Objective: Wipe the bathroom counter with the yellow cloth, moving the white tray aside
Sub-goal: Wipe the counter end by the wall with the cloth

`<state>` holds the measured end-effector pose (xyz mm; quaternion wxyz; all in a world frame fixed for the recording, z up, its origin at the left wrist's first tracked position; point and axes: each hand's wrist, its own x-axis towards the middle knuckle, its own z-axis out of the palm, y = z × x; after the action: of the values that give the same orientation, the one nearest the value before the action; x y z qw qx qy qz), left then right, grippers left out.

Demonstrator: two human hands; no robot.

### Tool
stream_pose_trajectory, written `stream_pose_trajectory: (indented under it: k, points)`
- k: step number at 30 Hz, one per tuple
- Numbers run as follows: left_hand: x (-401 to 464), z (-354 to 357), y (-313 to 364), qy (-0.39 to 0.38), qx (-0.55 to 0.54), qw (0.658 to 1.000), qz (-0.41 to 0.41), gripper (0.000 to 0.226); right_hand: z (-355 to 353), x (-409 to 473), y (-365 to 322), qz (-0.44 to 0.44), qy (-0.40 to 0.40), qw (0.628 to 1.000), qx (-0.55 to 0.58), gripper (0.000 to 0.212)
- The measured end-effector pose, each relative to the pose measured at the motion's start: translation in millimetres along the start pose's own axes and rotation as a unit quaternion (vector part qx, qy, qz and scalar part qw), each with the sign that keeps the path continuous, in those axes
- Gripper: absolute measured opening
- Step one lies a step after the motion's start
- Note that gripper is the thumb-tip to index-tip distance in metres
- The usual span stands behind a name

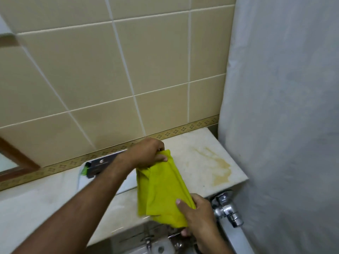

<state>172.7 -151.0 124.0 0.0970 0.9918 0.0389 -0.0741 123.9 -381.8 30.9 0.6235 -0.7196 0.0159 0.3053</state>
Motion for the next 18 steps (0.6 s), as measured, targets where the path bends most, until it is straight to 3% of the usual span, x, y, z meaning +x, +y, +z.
stream_pose_trajectory:
  k: [3,8,11,14,16,18]
  points:
    - [50,48,4,0.008,-0.009,1.0,-0.016,0.033,-12,30,-8,-0.027,0.085,0.969,-0.231,0.023]
    - [51,89,-8,0.137,-0.083,0.978,-0.137,0.038,-14,53,-20,-0.051,0.122,0.844,-0.519,0.017]
    - [11,113,-26,0.12,-0.024,0.976,-0.18,0.057,-2,62,-13,-0.216,0.192,0.764,-0.577,0.035]
    - [-15,130,-29,0.112,-0.004,0.98,-0.165,0.071,26,88,-17,-0.314,0.08,0.746,-0.582,0.055]
    - [-12,133,-29,0.115,0.027,0.98,-0.163,0.076,44,109,-12,-0.306,0.016,0.739,-0.6,0.061]
    - [-6,134,-32,0.113,0.055,0.978,-0.166,0.075,55,123,-1,-0.301,0.002,0.724,-0.621,0.064]
